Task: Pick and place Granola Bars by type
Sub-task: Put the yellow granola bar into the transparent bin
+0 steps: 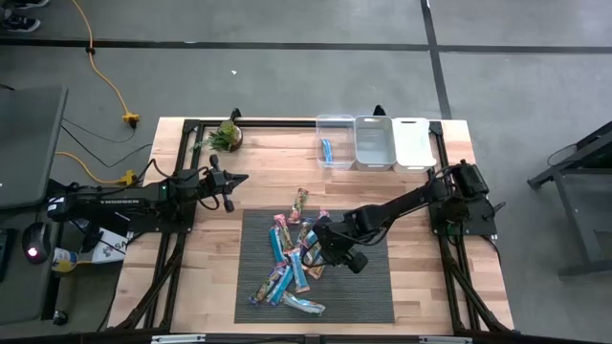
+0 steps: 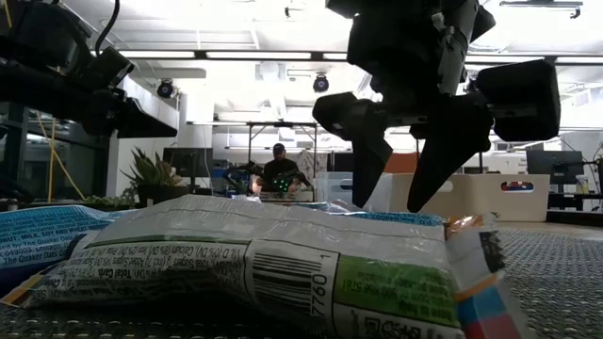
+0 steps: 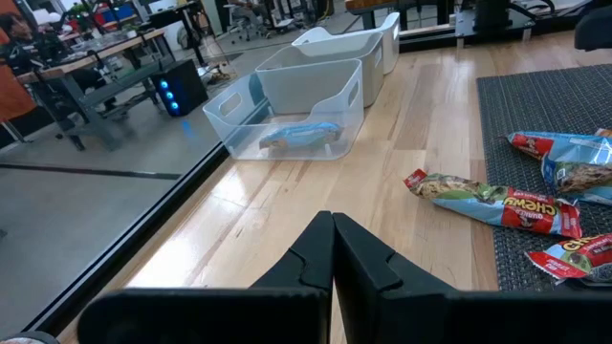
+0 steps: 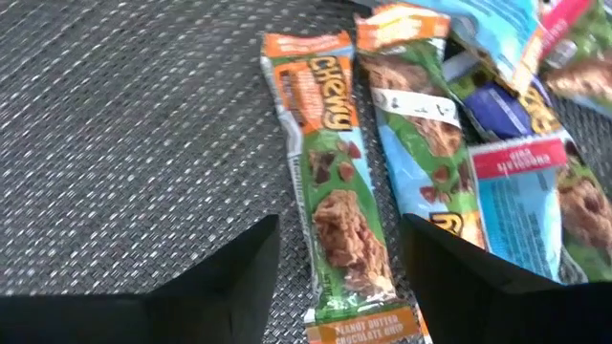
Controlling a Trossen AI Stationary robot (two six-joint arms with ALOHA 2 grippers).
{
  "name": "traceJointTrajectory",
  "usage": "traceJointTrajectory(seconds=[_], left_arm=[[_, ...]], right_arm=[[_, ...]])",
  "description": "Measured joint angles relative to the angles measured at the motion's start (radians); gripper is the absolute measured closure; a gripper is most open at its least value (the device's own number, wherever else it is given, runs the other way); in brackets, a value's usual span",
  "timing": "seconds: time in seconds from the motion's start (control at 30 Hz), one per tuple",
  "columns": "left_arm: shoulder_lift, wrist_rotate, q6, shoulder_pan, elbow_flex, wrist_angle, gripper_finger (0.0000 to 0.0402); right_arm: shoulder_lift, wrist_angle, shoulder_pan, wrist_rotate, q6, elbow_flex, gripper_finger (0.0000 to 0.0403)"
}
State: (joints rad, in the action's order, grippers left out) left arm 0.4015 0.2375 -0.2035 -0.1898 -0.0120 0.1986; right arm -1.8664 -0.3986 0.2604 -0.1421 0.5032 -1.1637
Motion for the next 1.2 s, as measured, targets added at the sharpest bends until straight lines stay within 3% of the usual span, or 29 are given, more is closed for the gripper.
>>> traceJointTrajectory(seconds=[0.33, 0.77, 1.2], left_arm=[[0.000, 0.000, 0.000, 0.000, 0.000, 0.000, 0.0401], [0.000, 0.000, 0.000, 0.000, 0.000, 0.000, 0.0401], [0.000, -0.001, 0.000, 0.000, 0.000, -0.001, 0.0401]], right_arm=[[-0.036, 0.016, 0.000, -0.019, 0.059, 0.000, 0.0203], [-0.073, 0.039, 0.001, 0.037, 0.055, 0.000, 0.0213], [-0.075, 0.045, -0.004, 0.082, -0.008, 0.000, 0.0294]])
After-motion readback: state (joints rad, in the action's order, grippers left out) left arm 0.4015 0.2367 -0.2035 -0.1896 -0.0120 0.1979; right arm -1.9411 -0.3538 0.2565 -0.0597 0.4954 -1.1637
